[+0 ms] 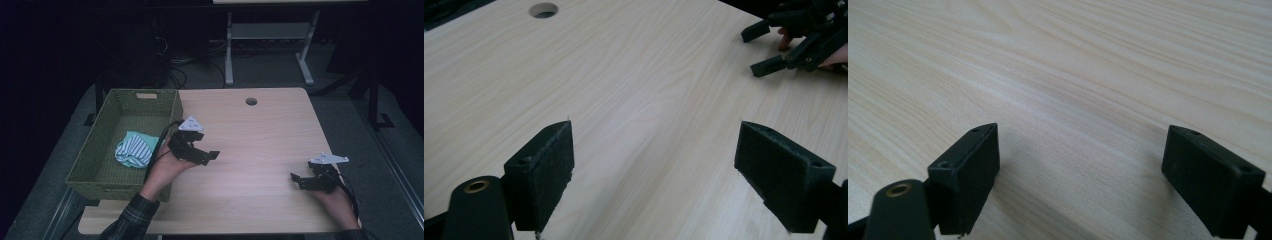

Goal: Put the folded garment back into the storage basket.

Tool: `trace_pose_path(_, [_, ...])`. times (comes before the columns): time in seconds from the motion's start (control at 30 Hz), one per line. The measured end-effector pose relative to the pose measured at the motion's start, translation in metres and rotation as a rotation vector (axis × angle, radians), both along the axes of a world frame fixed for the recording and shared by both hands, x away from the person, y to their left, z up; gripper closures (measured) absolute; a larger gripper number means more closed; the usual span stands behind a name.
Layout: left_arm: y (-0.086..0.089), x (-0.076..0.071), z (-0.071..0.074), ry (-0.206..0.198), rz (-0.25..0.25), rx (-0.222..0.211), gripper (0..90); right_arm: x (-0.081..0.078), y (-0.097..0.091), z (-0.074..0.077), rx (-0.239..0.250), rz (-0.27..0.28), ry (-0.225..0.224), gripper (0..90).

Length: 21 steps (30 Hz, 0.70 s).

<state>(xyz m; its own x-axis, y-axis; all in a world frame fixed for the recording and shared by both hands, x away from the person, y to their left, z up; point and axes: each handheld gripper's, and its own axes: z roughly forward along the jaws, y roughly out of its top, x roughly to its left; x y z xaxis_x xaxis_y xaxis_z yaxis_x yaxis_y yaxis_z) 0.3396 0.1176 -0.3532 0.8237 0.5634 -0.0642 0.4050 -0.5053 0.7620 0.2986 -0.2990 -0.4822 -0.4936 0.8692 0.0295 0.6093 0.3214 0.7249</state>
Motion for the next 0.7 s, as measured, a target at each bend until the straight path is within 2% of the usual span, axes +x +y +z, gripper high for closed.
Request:
trace_pose_path(0.13, [-0.015,-0.004,-0.011,0.005,-0.031,0.022,15.3,0.000,0.000,0.000,0.000,0.000,0.000,15.0])
trace_pose_path(0.3, [-0.027,-0.007,-0.028,0.012,-0.045,0.038,15.2,0.000,0.000,0.000,0.000,0.002,0.000,15.0])
trace_pose_path(0.37, [-0.031,-0.008,-0.037,0.007,-0.051,0.060,15.2,0.000,0.000,0.000,-0.001,0.004,-0.001,15.0])
trace_pose_path(0.5, [-0.036,-0.009,-0.051,-0.005,-0.043,0.081,14.4,0.000,0.000,0.000,0.001,0.004,0.001,15.0])
trace_pose_path(0.7, [-0.041,-0.012,-0.072,-0.007,-0.031,0.091,14.0,0.000,0.000,0.000,0.000,0.005,0.002,15.0])
